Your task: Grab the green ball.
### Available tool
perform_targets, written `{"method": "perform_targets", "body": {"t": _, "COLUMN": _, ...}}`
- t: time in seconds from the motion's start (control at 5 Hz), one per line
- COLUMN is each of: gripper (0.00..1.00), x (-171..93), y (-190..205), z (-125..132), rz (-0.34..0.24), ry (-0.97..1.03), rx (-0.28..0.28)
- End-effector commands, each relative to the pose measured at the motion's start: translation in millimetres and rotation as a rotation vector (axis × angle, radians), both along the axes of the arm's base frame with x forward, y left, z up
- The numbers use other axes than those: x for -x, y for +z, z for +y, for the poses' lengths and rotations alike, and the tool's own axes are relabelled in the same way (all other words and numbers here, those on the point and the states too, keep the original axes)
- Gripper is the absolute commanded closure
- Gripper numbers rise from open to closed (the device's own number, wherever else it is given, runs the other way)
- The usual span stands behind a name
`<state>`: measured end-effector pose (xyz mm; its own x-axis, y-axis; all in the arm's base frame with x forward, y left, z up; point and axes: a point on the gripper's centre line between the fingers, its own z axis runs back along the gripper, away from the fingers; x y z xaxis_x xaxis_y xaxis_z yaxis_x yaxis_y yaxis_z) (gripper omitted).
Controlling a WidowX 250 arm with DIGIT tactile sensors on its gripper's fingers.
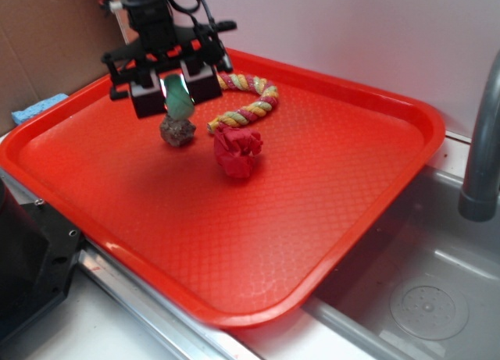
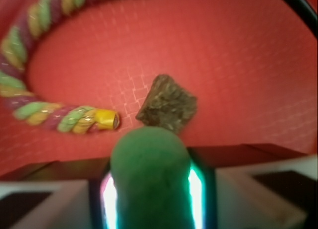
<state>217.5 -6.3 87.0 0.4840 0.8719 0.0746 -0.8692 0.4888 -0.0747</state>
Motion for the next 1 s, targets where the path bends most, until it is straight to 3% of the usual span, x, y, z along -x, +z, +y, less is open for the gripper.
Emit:
{"method": "perform_targets", "body": {"t": 0.0, "gripper": 1.0, "x": 3, "y": 70, "z": 2, "rz": 0.019, "ry": -0.343, "rx": -0.032}}
{"method": "perform_targets", "body": {"t": 0.2, "gripper": 1.0, "x": 12, "y": 86, "z": -4, "rz": 0.071, "ry": -0.594, "rx": -0.063}}
{"method": "perform_targets", "body": {"t": 0.4, "gripper": 1.0, "x": 21, "y": 98, "z": -2, "rz": 0.032, "ry": -0.743, "rx": -0.061}}
{"method": "perform_targets", "body": {"t": 0.6, "gripper": 1.0, "x": 24, "y": 100, "z": -4, "rz": 0.006, "ry": -0.752, "rx": -0.096}}
{"method": "perform_targets", "body": {"t": 0.8, "gripper": 1.0, "x": 18, "y": 93, "z": 2, "rz": 0.034, "ry": -0.745, "rx": -0.062}}
